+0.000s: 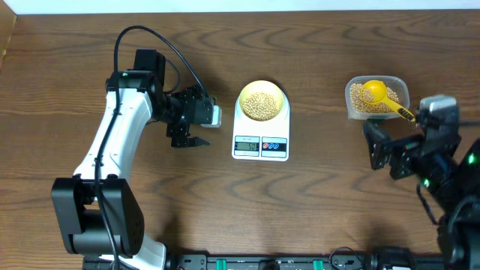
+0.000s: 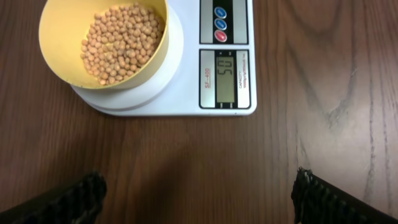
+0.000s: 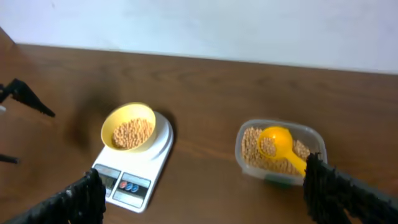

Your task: Scoop item into bowl and weigh 50g on scale

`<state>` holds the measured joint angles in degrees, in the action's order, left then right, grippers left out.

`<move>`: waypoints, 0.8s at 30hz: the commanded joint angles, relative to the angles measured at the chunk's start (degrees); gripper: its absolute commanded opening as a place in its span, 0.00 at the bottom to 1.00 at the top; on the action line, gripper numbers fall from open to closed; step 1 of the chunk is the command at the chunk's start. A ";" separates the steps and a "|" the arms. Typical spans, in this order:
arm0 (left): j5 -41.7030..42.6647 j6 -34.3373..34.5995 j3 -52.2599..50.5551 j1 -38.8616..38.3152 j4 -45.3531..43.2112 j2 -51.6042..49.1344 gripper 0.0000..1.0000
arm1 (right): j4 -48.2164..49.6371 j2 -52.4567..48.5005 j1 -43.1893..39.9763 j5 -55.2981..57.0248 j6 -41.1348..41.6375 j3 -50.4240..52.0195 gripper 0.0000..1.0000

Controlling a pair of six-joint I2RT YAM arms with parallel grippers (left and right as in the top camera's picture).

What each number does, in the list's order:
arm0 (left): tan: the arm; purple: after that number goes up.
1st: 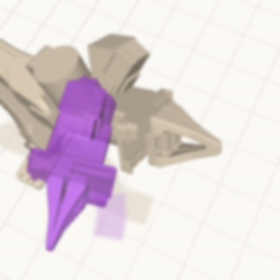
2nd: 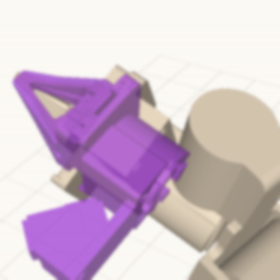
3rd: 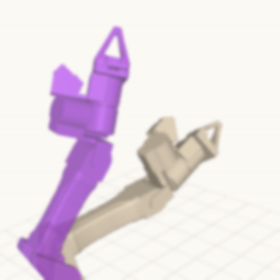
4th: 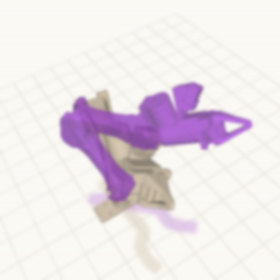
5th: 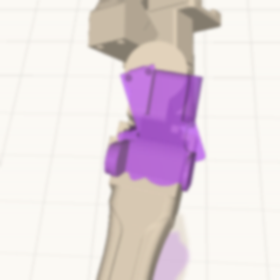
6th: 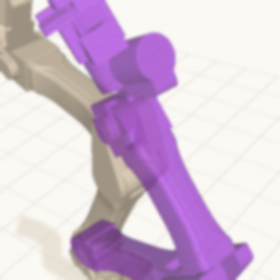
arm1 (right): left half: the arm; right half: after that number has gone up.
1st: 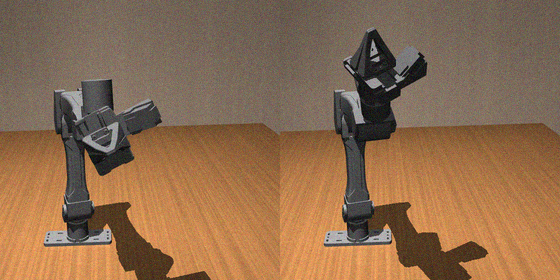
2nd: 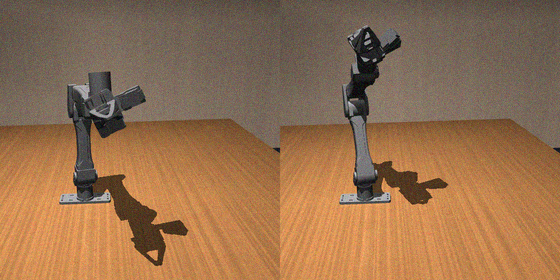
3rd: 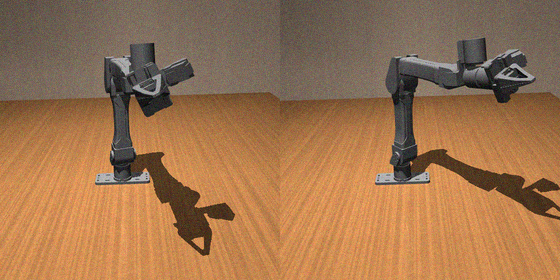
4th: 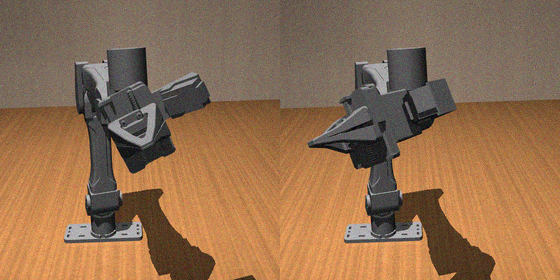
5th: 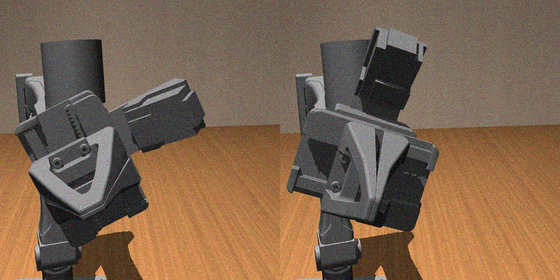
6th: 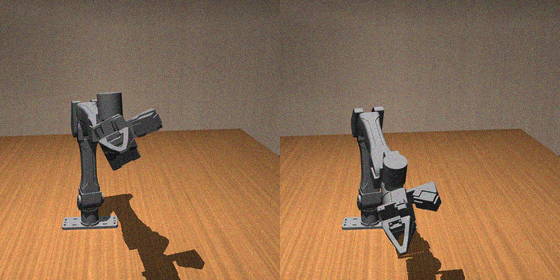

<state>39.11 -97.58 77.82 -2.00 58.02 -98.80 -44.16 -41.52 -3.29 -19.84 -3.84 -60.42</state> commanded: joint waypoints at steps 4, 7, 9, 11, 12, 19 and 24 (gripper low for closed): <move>0.90 -0.79 0.07 -0.11 0.13 0.00 0.98 | 2.43 8.83 0.39 -3.41 -1.14 8.85 0.99; 0.90 -0.76 0.07 -0.11 0.13 0.00 0.98 | 3.67 11.96 0.39 -4.66 -1.11 13.44 0.99; 0.90 -0.76 0.07 -0.11 0.13 0.00 0.98 | 6.67 15.76 0.39 -5.01 -0.90 17.88 0.99; 0.90 -0.76 0.07 -0.11 0.11 0.00 0.98 | 10.03 20.50 0.39 -5.20 -0.90 22.27 0.99; 0.90 -0.76 0.04 -0.11 0.11 0.00 0.98 | 11.41 23.15 0.39 -5.20 -0.55 24.20 0.99; 0.90 -0.76 0.04 -0.11 0.13 0.00 0.98 | 15.41 39.58 0.39 -3.58 2.69 30.82 0.99; 0.92 -0.76 0.07 -0.11 0.13 0.00 0.98 | 16.92 41.22 0.39 0.00 6.12 33.11 0.99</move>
<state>39.11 -97.58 77.82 -2.00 58.00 -98.80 -27.99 -0.40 -3.29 -22.59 -0.62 -29.17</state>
